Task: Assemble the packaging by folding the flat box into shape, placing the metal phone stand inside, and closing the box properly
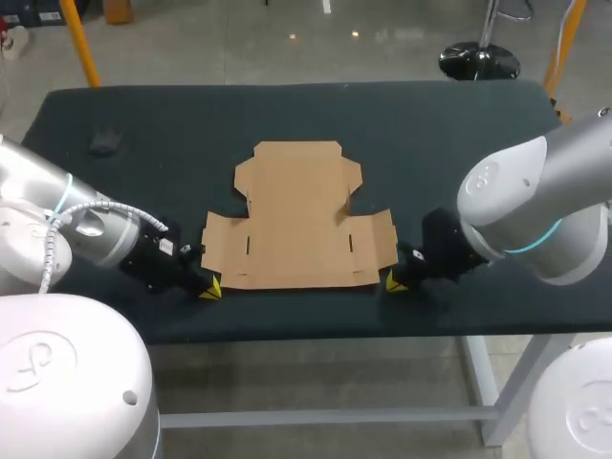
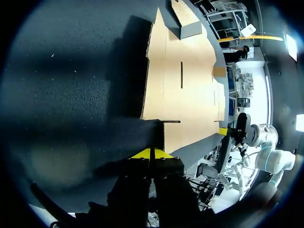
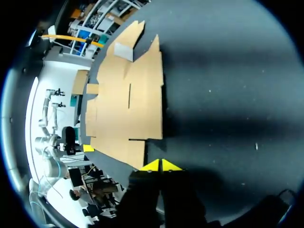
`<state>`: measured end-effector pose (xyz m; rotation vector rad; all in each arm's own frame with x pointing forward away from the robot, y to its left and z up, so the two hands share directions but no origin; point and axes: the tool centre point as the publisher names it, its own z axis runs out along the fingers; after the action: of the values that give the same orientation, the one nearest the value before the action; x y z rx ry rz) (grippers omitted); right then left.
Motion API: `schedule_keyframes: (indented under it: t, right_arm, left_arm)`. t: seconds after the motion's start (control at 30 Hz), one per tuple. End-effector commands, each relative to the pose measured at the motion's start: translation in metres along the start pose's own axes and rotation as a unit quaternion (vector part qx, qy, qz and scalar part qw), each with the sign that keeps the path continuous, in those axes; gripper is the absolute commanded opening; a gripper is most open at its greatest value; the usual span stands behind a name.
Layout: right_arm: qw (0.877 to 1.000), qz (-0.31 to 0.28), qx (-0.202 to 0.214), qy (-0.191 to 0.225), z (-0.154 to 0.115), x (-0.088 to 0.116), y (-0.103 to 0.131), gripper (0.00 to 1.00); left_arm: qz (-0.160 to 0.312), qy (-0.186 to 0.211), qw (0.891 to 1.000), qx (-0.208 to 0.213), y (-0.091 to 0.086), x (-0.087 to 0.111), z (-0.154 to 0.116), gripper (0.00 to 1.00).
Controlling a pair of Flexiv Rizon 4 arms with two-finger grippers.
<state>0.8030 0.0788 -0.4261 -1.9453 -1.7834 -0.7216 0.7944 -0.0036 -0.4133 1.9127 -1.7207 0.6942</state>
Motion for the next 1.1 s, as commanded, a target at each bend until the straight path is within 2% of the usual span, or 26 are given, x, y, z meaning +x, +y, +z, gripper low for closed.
schedule_keyframes:
  t: [0.03,1.1]
  right_arm:
    - [1.0,-0.001,0.002,0.012,0.003,-0.002,0.002,0.0]
    - [1.0,-0.021,0.01,0.02,0.01,0.015,0.01,0.0]
  left_arm:
    - [0.001,-0.001,1.0,-0.005,-0.004,0.0,0.001,0.0]
    - [0.014,-0.011,1.0,-0.019,-0.008,0.009,0.011,0.0]
